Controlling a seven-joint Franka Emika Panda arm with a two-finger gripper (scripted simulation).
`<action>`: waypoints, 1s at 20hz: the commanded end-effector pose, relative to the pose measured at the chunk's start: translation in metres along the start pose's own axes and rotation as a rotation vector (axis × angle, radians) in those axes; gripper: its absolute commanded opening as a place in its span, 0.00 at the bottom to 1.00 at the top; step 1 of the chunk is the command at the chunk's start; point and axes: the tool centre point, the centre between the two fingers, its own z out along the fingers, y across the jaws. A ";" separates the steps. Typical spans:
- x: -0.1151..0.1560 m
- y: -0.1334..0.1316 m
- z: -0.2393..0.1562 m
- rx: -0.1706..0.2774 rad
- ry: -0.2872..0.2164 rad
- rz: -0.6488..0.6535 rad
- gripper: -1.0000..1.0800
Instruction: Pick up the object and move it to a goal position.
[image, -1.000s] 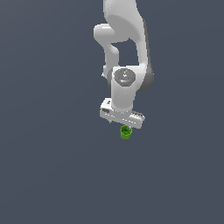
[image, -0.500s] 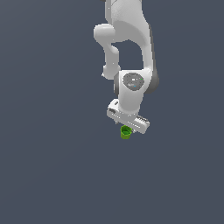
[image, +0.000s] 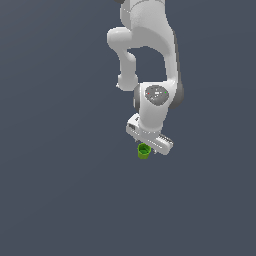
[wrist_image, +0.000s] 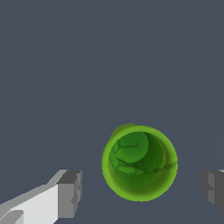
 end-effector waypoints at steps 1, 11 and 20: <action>0.000 -0.001 0.001 0.000 0.001 0.009 0.96; -0.001 0.000 0.025 0.000 0.001 0.008 0.96; -0.001 -0.001 0.051 0.000 0.001 0.010 0.96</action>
